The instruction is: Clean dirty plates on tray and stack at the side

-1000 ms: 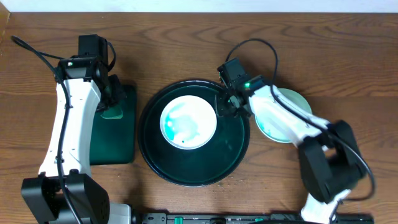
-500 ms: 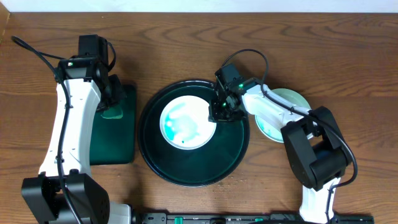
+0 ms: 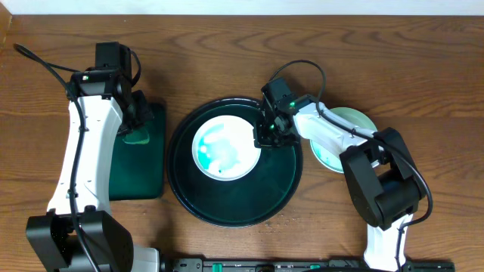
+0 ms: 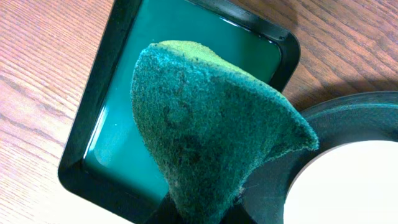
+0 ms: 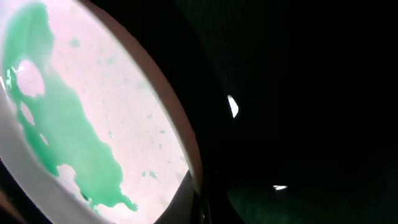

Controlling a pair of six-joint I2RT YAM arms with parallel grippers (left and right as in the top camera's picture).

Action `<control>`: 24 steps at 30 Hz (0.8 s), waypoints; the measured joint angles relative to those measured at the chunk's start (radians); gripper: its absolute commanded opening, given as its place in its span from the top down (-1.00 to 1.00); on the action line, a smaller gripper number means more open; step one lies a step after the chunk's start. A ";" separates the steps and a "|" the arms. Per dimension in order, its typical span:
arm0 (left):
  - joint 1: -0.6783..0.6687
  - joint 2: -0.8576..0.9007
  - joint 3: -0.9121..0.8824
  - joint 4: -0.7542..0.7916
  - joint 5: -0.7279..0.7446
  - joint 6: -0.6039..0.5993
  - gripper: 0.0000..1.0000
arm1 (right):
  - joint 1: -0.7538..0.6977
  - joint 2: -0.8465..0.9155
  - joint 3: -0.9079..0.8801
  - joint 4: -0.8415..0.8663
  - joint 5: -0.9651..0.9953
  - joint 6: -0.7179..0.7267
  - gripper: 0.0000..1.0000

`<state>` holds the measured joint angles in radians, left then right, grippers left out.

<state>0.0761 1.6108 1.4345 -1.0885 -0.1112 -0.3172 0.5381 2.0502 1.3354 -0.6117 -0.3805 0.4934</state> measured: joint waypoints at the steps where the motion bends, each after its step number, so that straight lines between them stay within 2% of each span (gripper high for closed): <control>1: 0.000 0.000 0.000 0.000 0.000 0.000 0.85 | 0.004 -0.011 -0.002 -0.004 0.019 -0.007 0.97; 6: 0.000 0.000 0.000 0.000 0.000 0.000 0.85 | 0.049 -0.152 -0.003 -0.035 0.207 -0.056 0.97; 13: 0.000 0.000 0.000 0.000 0.000 0.000 0.85 | 0.187 -0.379 -0.002 -0.081 0.624 -0.142 0.97; 24: 0.000 0.000 0.000 0.006 0.000 0.000 0.85 | 0.489 -0.402 -0.002 -0.138 1.328 -0.190 0.98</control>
<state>0.0761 1.6108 1.4342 -1.0828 -0.1112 -0.3168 1.0271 1.6482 1.3331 -0.7494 0.9474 0.3038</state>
